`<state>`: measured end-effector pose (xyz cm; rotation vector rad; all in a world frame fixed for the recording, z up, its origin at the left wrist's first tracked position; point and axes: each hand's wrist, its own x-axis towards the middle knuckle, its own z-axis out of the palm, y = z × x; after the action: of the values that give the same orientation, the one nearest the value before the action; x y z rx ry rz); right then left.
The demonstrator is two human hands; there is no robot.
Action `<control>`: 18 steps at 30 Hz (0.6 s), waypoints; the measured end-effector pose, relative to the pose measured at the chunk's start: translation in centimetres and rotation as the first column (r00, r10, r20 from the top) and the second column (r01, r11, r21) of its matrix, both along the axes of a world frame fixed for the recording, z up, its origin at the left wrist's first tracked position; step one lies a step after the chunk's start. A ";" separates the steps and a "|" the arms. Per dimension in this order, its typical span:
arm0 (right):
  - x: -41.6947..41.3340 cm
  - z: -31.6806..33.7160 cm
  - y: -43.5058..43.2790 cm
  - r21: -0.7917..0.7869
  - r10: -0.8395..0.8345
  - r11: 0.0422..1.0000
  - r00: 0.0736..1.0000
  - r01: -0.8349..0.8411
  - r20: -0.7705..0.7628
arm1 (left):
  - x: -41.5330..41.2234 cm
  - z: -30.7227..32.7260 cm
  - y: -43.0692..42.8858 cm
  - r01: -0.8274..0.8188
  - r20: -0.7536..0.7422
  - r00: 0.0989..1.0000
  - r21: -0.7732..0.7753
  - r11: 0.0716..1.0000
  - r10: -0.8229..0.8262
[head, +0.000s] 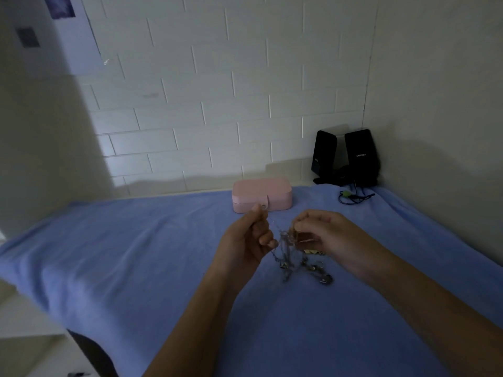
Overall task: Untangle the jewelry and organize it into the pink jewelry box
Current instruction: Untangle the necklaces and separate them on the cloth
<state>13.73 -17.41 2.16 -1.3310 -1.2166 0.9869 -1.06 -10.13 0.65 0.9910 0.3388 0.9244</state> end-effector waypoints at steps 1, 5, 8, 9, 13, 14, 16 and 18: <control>-0.3 0.2 0.0 -0.010 0.041 0.999 0.984 -0.044 -0.176 | -0.1 0.1 0.0 0.002 -0.004 1.000 -0.001 1.000 -0.002; -1.4 0.0 0.0 -0.045 0.104 0.989 0.887 -0.139 -0.450 | -0.2 0.1 -0.1 -0.030 -0.034 0.999 0.023 0.999 0.031; -1.2 -0.4 0.0 -0.051 0.124 0.987 0.932 -0.150 -0.342 | -0.4 0.1 0.1 -0.039 -0.017 0.999 0.026 0.999 0.040; -1.0 -0.5 -0.1 -0.052 0.133 0.987 0.960 -0.150 -0.247 | -0.4 0.1 0.1 -0.049 -0.018 0.999 0.032 0.998 0.050; -0.6 -0.8 -0.2 -0.038 0.076 0.997 0.982 -0.070 0.174 | -0.7 0.2 0.3 -0.078 -0.002 0.997 0.016 0.997 0.078; -0.6 -0.9 -0.1 -0.005 0.041 0.999 0.972 -0.041 0.233 | -0.7 0.2 0.3 -0.064 0.020 0.998 -0.013 0.998 0.064; -0.7 -1.1 0.0 0.061 -0.005 0.998 0.961 -0.012 0.277 | -0.8 0.3 0.3 -0.029 0.068 0.997 -0.081 0.996 0.034; -1.0 -1.2 0.0 0.112 -0.003 0.993 0.948 -0.035 0.317 | -0.9 0.3 0.2 -0.010 0.093 0.995 -0.117 0.993 0.021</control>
<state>12.74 -17.41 0.99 -1.4247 -1.5051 0.7167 -1.92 -9.90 0.98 0.8365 0.3175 0.9513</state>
